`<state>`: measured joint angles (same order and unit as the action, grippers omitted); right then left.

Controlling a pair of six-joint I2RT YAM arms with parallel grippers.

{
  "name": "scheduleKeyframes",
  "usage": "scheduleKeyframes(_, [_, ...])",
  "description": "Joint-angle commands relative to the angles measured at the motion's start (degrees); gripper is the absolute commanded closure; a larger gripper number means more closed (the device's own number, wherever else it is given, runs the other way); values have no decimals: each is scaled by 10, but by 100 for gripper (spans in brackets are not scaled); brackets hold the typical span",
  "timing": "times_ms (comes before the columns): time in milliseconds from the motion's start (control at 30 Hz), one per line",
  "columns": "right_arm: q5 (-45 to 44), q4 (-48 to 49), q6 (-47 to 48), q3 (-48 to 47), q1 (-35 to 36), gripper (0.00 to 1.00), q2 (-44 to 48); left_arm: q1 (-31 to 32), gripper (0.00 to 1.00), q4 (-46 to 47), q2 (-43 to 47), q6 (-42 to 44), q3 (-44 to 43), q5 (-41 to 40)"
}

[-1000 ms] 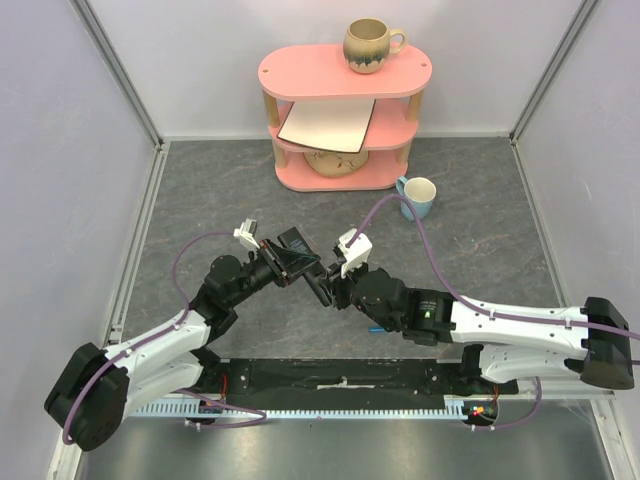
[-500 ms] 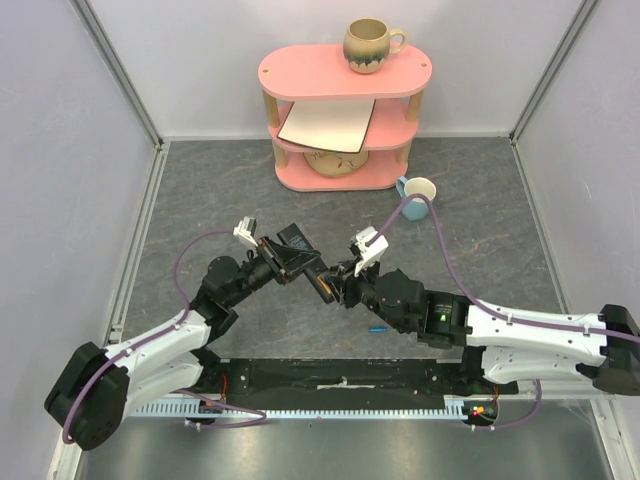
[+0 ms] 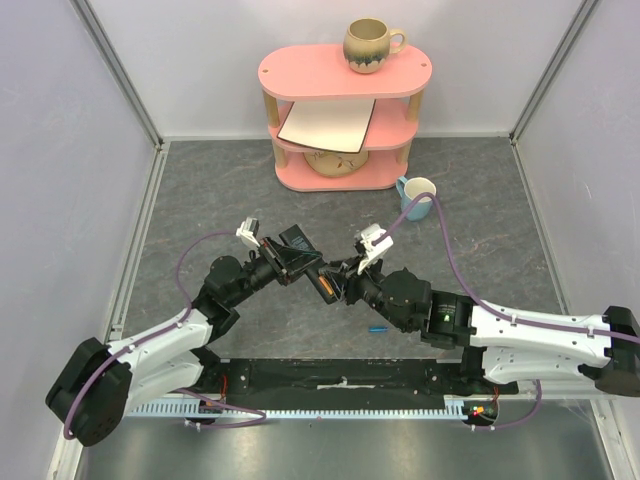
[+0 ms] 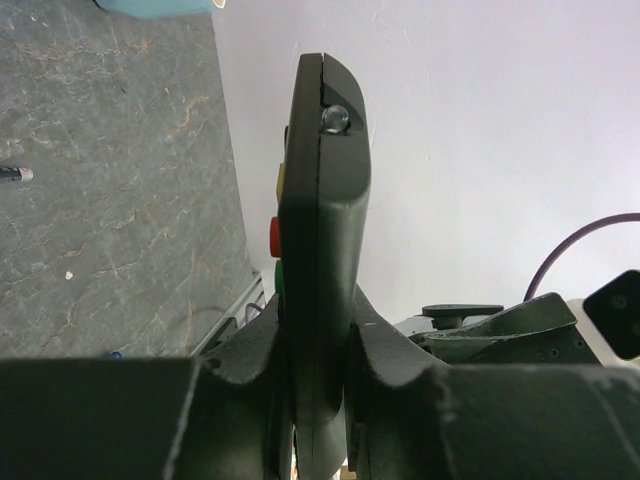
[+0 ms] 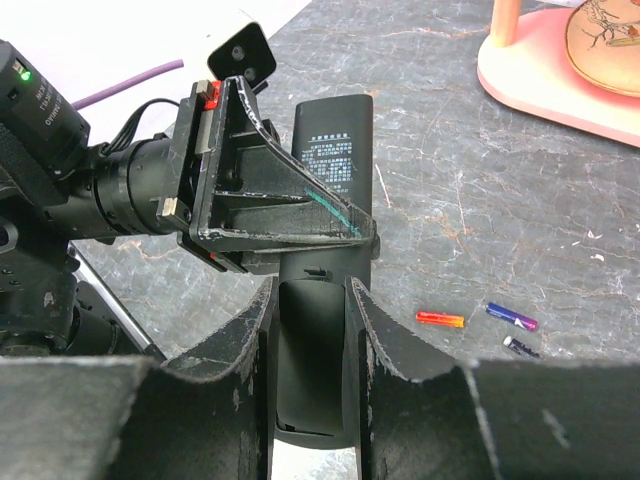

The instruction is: Load the batteries into the remote control

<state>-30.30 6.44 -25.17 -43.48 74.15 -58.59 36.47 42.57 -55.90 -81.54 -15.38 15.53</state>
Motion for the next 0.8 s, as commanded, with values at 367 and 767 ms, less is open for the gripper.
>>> scheduleKeyframes(367, [-45, 157, 49, 59, 16, 100, 29, 3, 98, 46, -19, -56, -40, 5])
scheduleKeyframes(767, [-154, -154, 20, -43, -50, 100, 18, 3, 98, -42, 41, 25, 10, -21])
